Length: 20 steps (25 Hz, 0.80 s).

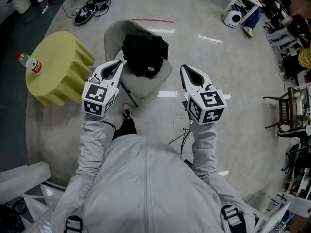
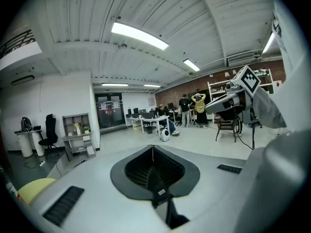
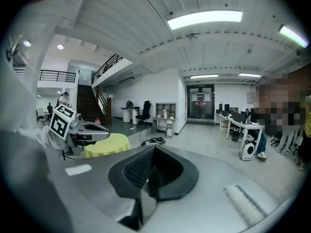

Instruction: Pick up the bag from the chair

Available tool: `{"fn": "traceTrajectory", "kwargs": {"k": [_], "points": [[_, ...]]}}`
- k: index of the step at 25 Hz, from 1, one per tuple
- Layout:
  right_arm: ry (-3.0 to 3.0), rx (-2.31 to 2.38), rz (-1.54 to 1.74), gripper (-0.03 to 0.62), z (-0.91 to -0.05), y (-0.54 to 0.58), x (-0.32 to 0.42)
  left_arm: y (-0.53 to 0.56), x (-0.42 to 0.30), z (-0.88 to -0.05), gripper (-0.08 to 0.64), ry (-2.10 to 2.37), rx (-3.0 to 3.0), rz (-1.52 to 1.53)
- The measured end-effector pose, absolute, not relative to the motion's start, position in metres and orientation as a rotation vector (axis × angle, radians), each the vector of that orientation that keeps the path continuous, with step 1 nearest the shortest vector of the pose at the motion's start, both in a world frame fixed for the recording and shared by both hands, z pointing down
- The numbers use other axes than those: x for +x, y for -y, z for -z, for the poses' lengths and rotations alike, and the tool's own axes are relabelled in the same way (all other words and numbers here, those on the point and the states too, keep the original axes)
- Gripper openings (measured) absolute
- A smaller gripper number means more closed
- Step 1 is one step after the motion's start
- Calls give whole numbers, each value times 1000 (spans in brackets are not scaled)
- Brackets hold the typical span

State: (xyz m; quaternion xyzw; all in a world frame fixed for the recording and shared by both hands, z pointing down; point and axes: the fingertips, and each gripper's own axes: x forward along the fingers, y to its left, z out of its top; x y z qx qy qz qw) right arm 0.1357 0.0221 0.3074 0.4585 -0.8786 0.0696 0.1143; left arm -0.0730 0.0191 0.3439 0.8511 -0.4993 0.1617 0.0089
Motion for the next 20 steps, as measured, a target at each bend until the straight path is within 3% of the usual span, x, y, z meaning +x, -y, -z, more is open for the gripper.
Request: {"fn": "traceTrajectory", "kwargs": {"k": [20], "points": [[2370,1555,-438,11,-370,151,84,179,-150,-422,8,1288,2638,-594]]}}
